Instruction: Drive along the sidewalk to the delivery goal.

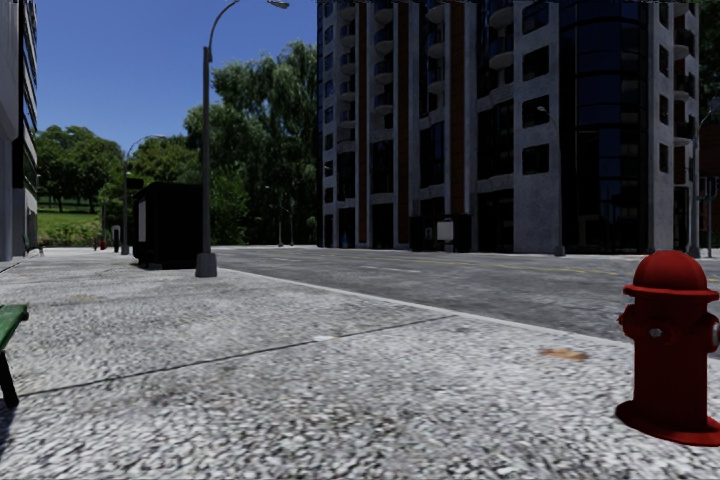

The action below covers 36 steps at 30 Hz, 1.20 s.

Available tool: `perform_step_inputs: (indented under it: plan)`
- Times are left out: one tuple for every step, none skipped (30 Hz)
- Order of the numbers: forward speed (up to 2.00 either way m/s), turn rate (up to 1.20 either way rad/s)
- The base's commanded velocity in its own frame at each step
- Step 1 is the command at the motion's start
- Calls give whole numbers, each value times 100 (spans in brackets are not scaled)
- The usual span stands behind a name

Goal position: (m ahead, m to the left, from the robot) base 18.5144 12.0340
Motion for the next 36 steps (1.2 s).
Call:
perform_step_inputs:
  plan:
    - [200,43]
    - [200,43]
    - [200,50]
    - [200,57]
    - [200,60]
    - [200,60]
    - [200,60]
    - [200,60]
    - [200,60]
    - [200,60]
    - [200,60]
    - [200,60]
    - [200,60]
    - [200,60]
    - [200,60]
    - [200,60]
    - [200,60]
    - [200,60]
    - [200,60]
    - [200,60]
    - [200,60]
    - [200,60]
    - [200,60]
    - [200,60]
    - [200,60]
    - [200,60]
    - [200,59]
    - [200,56]
    - [200,56]
    - [200,55]
    - [200,55]
    - [200,55]
    - [200,55]
    - [200,55]
    - [200,54]
    - [200,53]
